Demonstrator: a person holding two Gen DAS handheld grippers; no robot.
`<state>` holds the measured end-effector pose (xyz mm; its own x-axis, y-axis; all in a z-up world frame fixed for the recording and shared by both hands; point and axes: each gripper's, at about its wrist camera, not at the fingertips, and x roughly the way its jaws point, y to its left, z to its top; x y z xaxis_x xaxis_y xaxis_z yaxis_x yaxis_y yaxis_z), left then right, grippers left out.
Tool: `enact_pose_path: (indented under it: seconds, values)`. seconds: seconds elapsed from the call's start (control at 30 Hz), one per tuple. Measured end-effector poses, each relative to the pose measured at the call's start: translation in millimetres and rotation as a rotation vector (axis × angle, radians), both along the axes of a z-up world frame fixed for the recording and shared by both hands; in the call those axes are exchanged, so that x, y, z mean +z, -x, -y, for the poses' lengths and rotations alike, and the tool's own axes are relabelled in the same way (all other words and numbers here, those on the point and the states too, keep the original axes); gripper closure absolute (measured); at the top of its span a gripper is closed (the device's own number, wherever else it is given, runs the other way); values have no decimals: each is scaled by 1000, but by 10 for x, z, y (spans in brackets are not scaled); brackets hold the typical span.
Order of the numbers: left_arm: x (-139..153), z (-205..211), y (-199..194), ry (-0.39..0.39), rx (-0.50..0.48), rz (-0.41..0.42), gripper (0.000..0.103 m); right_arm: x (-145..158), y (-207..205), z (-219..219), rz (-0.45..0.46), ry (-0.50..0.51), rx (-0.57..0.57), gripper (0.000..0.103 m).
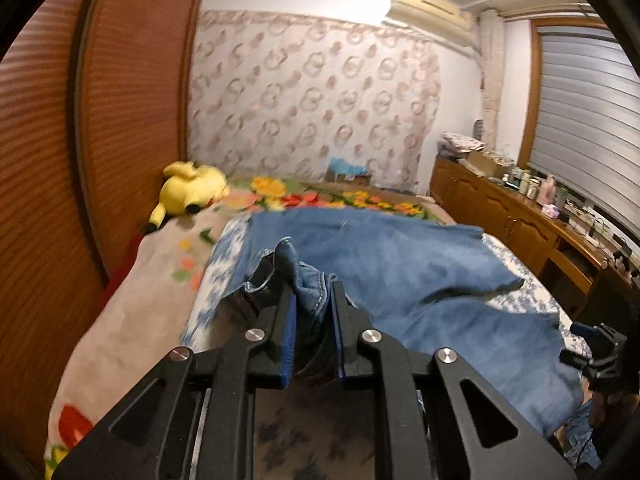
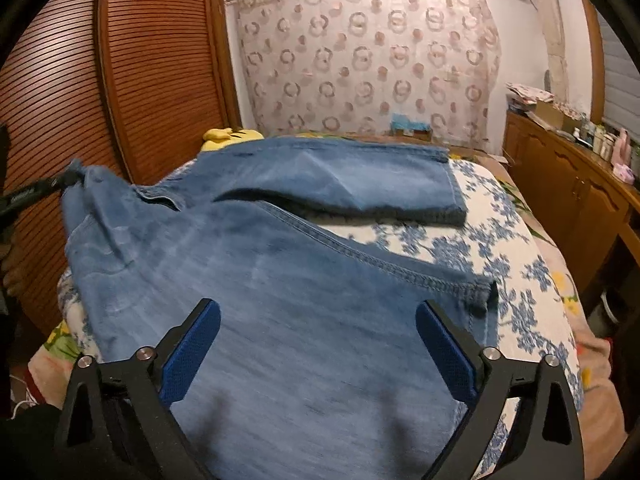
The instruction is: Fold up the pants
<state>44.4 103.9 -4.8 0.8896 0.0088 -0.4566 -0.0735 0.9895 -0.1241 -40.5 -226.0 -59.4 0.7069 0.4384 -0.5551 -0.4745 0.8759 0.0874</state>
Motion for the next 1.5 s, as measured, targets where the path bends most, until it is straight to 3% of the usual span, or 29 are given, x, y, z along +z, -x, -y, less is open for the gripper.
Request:
enact_pose_path:
  seconds: [0.13,0.37,0.63,1.07,1.27,1.47,1.5]
  values:
    - [176,158,-306,-33,-42,24,88,46,-13,-33,-3,-20,25,11]
    - [402,306,-645,-67,-67,51,88,47,-67,-162,-21,-28,99,27]
    - [404,207,-1068,-30,-33,10,88,22,-174,-149,-38,-62,158,29]
    - [345,2,-1223,-3,47,-10,88,-222,-386,-142,-85,1,155,29]
    - [343,-39,-1222,4,48,-9,88,-329,-457,-193,-115,37,156,44]
    - [335,-49,-1223,-1,47,-10,88,-325,-393,-301,-123,46,187,49]
    - [336,-37,-1222,2,49,-10,88,-339,-386,-311,-127,44,195,55]
